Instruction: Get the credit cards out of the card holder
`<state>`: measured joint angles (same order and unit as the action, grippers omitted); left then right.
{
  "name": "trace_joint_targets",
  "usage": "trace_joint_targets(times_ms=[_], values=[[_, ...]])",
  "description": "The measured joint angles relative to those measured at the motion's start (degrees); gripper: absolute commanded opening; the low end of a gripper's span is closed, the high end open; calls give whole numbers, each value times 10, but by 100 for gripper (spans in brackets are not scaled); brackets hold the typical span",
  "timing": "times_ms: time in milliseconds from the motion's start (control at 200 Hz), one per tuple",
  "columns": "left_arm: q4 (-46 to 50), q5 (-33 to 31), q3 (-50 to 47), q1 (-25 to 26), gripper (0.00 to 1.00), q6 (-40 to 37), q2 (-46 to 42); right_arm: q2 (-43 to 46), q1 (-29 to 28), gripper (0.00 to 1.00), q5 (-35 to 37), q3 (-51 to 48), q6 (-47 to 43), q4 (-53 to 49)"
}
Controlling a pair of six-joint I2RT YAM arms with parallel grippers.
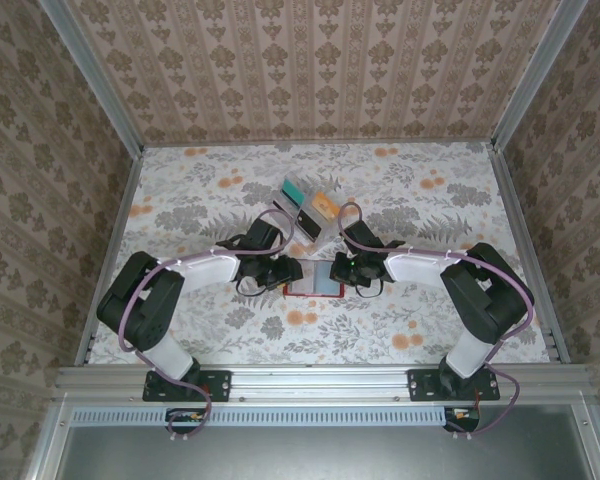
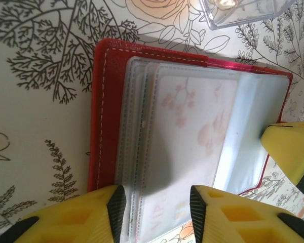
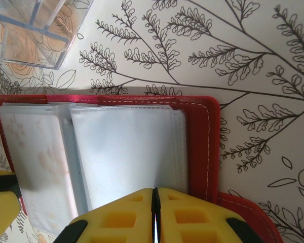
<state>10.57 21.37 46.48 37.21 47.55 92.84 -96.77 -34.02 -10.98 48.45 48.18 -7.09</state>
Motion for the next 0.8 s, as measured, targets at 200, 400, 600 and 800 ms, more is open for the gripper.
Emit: trace_joint_targets(times_ms=[200, 400, 600, 800], values=[[8, -5, 3, 3, 35, -12, -10, -2, 0, 13, 0, 3, 0, -3], [8, -4, 14, 10, 37, -15, -5, -3, 0, 13, 0, 4, 0, -4], [8, -3, 19, 11, 43, -15, 5, -3, 0, 13, 0, 4, 0, -4], [19, -6, 25, 11, 44, -17, 5, -4, 0, 13, 0, 4, 0, -4]])
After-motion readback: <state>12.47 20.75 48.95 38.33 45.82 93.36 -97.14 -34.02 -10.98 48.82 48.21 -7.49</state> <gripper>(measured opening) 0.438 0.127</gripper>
